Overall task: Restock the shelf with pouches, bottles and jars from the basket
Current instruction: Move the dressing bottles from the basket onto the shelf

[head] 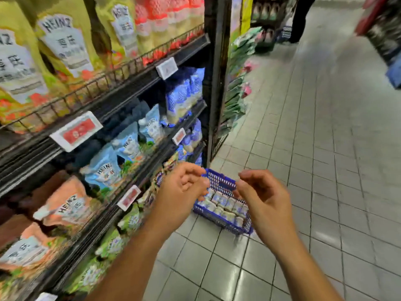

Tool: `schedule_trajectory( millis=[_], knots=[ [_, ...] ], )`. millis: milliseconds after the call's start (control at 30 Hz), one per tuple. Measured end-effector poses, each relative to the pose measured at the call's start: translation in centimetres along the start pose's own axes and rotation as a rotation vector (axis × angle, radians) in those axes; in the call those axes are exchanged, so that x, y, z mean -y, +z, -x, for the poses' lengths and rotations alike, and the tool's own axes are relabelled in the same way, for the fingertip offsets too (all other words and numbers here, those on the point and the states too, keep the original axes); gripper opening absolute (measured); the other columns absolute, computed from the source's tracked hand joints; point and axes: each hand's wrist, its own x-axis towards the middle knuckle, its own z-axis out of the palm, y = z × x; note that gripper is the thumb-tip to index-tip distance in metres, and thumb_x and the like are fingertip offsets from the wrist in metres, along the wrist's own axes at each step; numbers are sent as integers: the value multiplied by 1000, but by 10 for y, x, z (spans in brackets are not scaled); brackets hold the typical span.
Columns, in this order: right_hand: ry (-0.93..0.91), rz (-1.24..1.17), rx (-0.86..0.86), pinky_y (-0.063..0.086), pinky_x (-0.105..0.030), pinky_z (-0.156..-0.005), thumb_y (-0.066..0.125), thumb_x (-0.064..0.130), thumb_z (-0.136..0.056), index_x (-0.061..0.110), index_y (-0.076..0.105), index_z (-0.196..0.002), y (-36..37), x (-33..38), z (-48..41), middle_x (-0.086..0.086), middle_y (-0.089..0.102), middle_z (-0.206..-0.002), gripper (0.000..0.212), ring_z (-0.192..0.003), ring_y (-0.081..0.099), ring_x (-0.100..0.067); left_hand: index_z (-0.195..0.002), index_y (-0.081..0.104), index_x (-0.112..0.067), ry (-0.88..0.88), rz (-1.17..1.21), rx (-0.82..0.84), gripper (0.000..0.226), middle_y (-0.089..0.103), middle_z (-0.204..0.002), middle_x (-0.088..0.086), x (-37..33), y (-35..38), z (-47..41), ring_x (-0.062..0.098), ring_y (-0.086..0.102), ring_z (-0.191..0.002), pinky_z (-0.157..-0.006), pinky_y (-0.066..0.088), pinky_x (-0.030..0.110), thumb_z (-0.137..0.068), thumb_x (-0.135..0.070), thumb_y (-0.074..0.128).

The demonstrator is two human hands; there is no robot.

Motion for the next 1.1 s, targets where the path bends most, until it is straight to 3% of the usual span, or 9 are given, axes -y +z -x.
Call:
schedule_trajectory(
  millis=[100,200,400,500,733,933,1100],
  knots=[
    [36,-4,-45,56,-53,-82,66,0,-90,21,67,-88,-19,-3,-5,9,69,-78,21,-76,65,-12,-95,63,-15,-31,-2,40,14,70,-75,3,7,21,-12,14,68,-67,-60,57,24,-85,-7,69],
    [83,-17,-86,55,-52,-82,65,-1,-91,19,66,-88,-33,-8,-11,9,69,-77,20,-76,65,-10,-93,62,-18,-68,-10,66,20,71,-72,0,13,38,-25,11,67,-65,-60,58,25,-74,-20,68],
    [106,27,-140,58,-36,-71,67,4,-90,21,67,-89,-47,-26,-33,-3,69,-82,18,-72,65,-13,-93,63,-16,-121,-3,121,19,72,-77,9,22,56,-56,14,68,-65,-63,58,25,-75,-19,68],
    [129,16,-172,55,-26,-67,67,3,-90,19,68,-89,-48,-38,-52,-2,69,-77,17,-70,65,-13,-97,63,-12,-141,-27,145,14,71,-85,19,25,60,-77,15,68,-69,-66,59,26,-85,-8,70],
    [137,40,-209,55,-21,-64,69,4,-91,30,69,-84,-40,-58,-107,6,68,-74,26,-71,65,-10,-100,64,-13,-181,-52,179,13,73,-85,12,37,62,-142,16,70,-72,-67,59,25,-90,-4,65],
    [162,80,-235,52,-16,-64,68,4,-91,21,68,-89,-26,-70,-155,9,69,-74,18,-69,65,-5,-99,64,-12,-212,-40,205,13,73,-83,11,46,57,-197,15,69,-69,-64,58,24,-89,-3,66],
    [185,92,-253,56,-22,-66,68,4,-91,24,68,-89,-14,-83,-185,10,68,-73,20,-70,65,-5,-99,64,-13,-238,-52,234,14,74,-83,9,56,54,-234,13,69,-70,-66,59,24,-90,-3,65]
  ],
)
